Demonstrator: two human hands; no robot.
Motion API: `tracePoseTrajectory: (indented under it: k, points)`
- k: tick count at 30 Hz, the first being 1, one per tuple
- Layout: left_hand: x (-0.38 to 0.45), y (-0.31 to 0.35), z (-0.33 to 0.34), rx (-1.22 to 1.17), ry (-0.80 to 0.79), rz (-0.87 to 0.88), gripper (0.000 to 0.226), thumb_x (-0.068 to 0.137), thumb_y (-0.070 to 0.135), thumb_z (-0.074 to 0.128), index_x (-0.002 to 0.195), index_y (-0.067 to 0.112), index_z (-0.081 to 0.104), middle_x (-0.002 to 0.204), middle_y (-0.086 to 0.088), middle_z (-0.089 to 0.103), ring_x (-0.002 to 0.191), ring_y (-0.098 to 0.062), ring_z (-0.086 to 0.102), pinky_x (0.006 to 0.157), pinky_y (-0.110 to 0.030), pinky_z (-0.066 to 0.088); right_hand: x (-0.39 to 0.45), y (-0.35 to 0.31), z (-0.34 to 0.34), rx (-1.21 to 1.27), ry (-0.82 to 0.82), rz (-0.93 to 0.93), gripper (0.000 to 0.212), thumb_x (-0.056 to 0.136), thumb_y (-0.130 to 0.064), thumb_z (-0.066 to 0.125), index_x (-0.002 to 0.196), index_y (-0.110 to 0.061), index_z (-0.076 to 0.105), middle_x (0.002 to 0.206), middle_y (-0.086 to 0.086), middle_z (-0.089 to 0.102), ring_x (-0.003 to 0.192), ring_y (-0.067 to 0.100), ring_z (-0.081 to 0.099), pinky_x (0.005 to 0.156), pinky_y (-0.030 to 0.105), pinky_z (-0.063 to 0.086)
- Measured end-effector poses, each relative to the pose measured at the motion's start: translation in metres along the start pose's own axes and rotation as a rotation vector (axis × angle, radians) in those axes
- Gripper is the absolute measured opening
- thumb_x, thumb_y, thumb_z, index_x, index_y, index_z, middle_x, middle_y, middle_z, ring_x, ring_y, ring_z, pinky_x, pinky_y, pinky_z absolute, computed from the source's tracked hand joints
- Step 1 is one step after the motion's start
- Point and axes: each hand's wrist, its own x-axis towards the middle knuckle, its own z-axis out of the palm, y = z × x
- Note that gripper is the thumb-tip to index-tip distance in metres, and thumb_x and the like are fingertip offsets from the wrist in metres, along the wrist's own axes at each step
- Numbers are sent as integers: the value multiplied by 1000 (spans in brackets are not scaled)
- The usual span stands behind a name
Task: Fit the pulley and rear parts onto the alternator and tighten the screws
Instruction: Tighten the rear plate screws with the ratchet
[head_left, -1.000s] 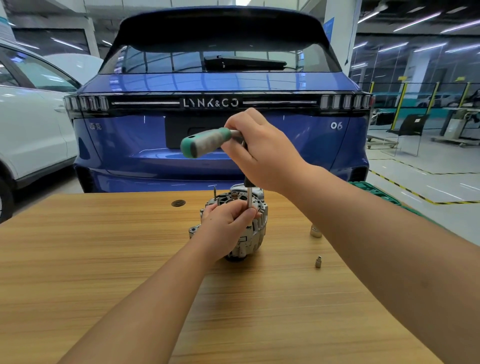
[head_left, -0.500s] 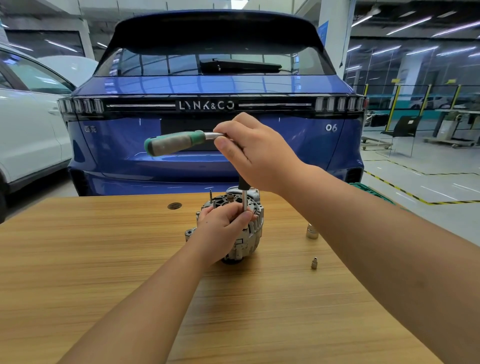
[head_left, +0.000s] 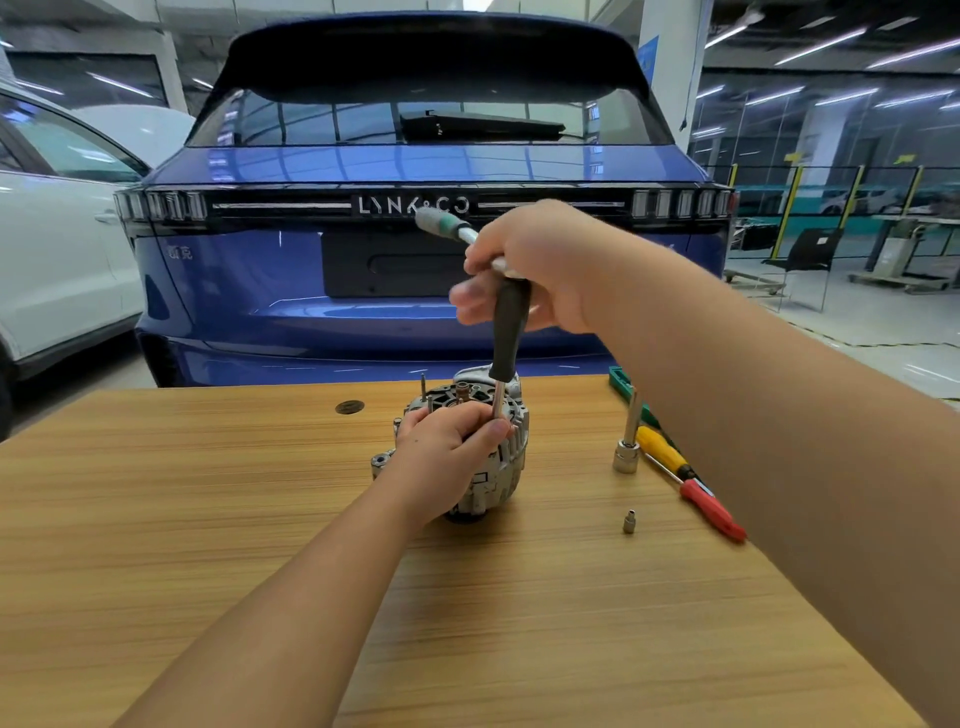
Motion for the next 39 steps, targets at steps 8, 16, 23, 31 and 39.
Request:
tracePoseTrajectory:
  k: [8,16,23,31,39]
  points:
    - [4,-2,2,16,31,-12,30,106,44,39,97,65,58,96,51,55,121,-9,50,116,-56,28,14,48,18,614,164,-293,10,103,-27,55,103,-20,63,92,-5,75,84,15,68,79,38,52]
    - [7,-5,4,18,44,-16,36,106,42,39,89,64,61,97,48,57,125,-12,50,116,-56,28,10,65,20,-621,415,-954,25,98,-12,50,116,-6,66,116,5,64,97,23,59,78,43,51]
    - [8,-4,5,44,46,-20,32,107,38,39,90,46,65,89,46,58,112,-1,53,117,-54,27,8,64,7,-822,309,-916,50,105,-40,32,146,-15,47,128,3,53,106,21,52,79,35,44]
    - [6,-2,4,30,57,-15,33,107,37,38,90,43,66,73,46,57,80,6,48,112,-64,30,5,53,10,-874,337,-922,35,107,-36,41,126,-16,63,106,2,58,94,24,54,77,40,47]
    - [7,-7,5,69,41,25,28,105,41,39,96,42,66,91,47,56,97,28,39,118,-54,19,6,-2,8,-602,252,-198,24,100,-23,49,77,-14,52,62,2,61,60,26,62,53,31,49]
